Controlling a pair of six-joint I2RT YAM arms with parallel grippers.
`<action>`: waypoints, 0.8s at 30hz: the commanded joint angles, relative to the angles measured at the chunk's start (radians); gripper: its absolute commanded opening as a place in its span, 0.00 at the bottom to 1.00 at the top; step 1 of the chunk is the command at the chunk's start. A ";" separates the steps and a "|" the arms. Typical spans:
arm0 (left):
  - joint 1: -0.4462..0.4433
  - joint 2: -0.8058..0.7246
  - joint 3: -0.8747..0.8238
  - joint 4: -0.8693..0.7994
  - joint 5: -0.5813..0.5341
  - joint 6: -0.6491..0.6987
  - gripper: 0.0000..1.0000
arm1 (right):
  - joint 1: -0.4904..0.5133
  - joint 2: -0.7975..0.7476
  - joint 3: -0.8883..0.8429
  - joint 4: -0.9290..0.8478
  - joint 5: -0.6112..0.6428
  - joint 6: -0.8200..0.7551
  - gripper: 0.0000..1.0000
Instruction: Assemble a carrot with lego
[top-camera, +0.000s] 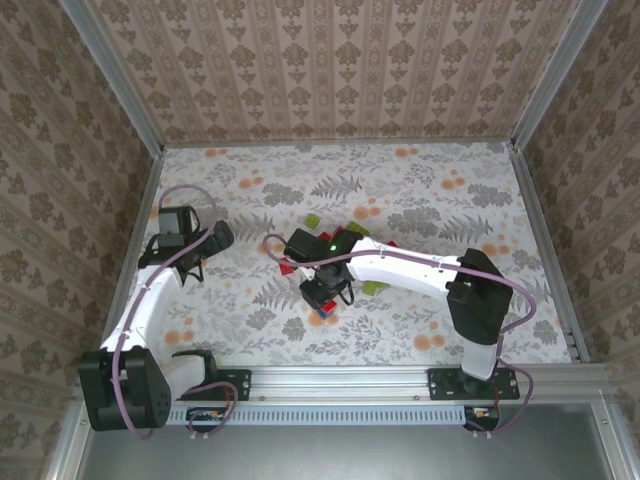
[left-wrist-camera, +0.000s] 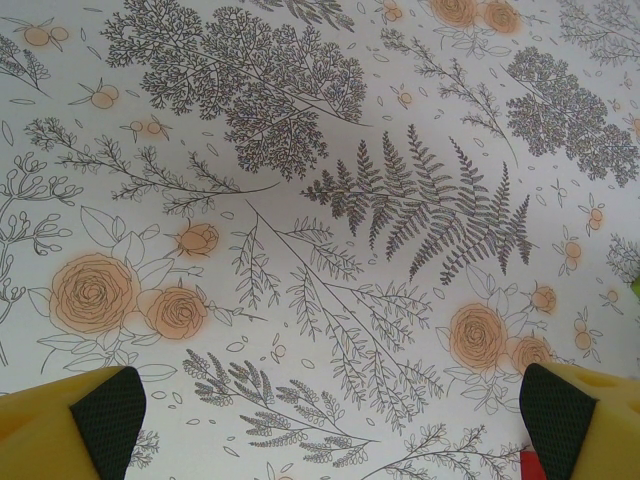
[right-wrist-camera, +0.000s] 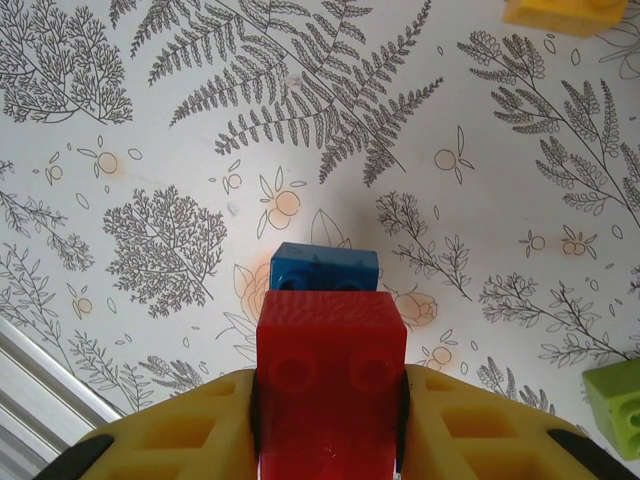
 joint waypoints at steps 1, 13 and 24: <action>0.006 0.003 0.012 0.005 0.014 0.020 1.00 | 0.007 0.028 0.027 -0.007 -0.015 0.004 0.35; 0.006 0.005 0.012 0.007 0.016 0.019 1.00 | 0.012 0.052 0.029 -0.011 0.001 0.009 0.35; 0.006 0.005 0.012 0.009 0.018 0.019 1.00 | 0.027 0.077 0.024 -0.020 0.024 0.025 0.35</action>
